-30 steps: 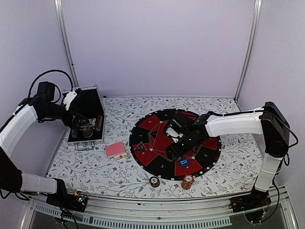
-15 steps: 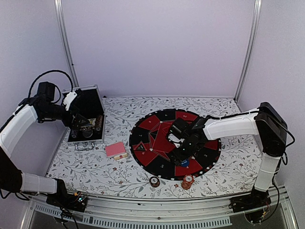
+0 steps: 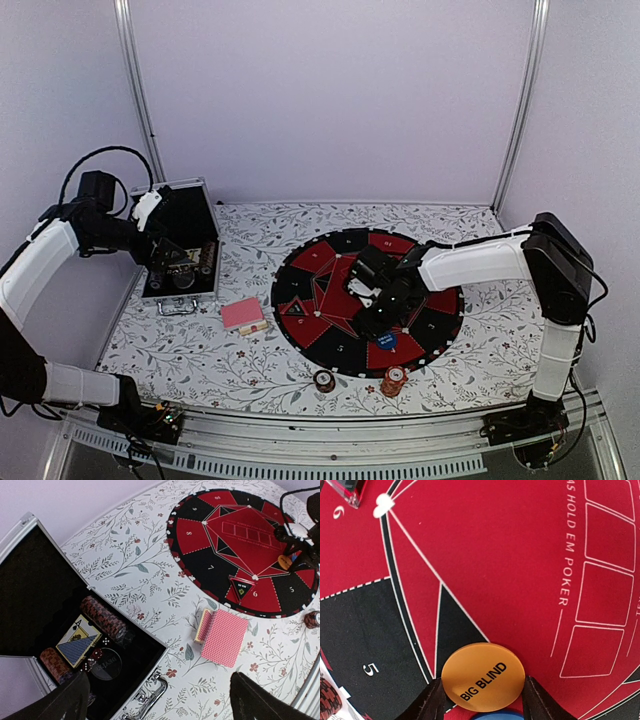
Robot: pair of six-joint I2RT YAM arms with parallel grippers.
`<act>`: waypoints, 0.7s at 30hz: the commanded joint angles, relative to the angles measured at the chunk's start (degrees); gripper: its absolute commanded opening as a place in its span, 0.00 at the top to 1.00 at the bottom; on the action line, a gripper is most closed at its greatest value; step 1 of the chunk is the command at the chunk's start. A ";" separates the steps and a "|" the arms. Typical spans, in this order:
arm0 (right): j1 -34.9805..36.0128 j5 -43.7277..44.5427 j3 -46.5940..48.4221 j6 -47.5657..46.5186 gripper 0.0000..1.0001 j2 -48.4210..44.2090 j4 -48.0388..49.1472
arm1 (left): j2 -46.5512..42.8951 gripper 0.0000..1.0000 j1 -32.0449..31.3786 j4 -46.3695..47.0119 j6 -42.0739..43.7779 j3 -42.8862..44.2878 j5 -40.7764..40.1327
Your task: Distribute texas hold em gaming equipment
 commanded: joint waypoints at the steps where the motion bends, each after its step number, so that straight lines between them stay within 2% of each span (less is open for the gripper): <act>1: -2.06 -0.46 0.41 -0.26 0.50 2.18 2.20 | -0.17 0.00 -0.41 -0.17 0.26 1.37 0.61; 6: -4.76 0.84 1.62 -1.43 0.58 1.90 2.26 | -0.03 0.00 -0.45 -0.16 0.18 1.76 0.32; 11: -9.19 1.61 6.57 -3.55 0.60 3.33 2.92 | 0.29 0.00 -0.44 -0.16 -0.08 1.64 0.30; 21: -18.03 2.29 23.36 -5.08 0.63 15.83 4.16 | 0.84 0.00 -0.80 -0.44 -0.27 2.58 0.07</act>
